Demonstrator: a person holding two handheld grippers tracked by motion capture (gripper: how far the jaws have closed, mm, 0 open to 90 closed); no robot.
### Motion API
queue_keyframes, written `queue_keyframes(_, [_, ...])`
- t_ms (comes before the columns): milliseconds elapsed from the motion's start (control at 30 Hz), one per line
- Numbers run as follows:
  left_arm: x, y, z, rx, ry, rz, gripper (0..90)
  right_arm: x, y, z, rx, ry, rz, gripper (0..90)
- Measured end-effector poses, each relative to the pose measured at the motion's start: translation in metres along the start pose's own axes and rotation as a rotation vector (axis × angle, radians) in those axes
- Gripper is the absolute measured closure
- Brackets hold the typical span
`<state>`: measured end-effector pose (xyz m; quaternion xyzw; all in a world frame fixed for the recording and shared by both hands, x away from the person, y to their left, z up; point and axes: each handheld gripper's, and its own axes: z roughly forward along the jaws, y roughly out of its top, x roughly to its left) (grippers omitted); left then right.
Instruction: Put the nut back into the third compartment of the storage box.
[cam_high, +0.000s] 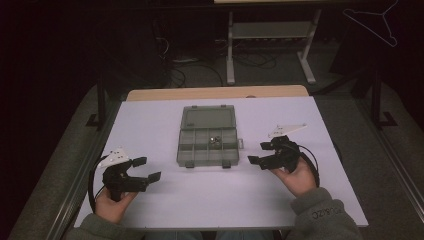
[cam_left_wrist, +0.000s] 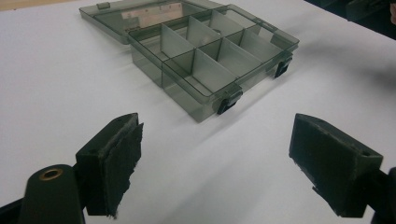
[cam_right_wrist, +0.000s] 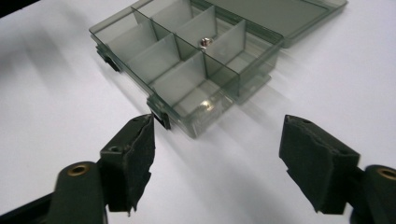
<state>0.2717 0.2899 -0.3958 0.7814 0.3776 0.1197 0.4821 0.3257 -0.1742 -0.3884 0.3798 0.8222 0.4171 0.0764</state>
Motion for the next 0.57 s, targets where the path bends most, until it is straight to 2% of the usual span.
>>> queue_keyframes(233, [0.000,-0.001,0.000,0.009,-0.007,0.020,16.2,-0.004,-0.023,-0.012,-0.032,-0.023,0.033,21.0])
queue_keyframes(500, [-0.003,-0.001,0.000,0.007,-0.014,0.002,16.2,-0.007,-0.041,-0.020,-0.072,-0.037,0.057,18.1])
queue_keyframes(567, [-0.003,-0.001,0.001,0.009,-0.017,0.012,16.2,-0.007,-0.042,-0.021,-0.078,-0.038,0.057,18.1])
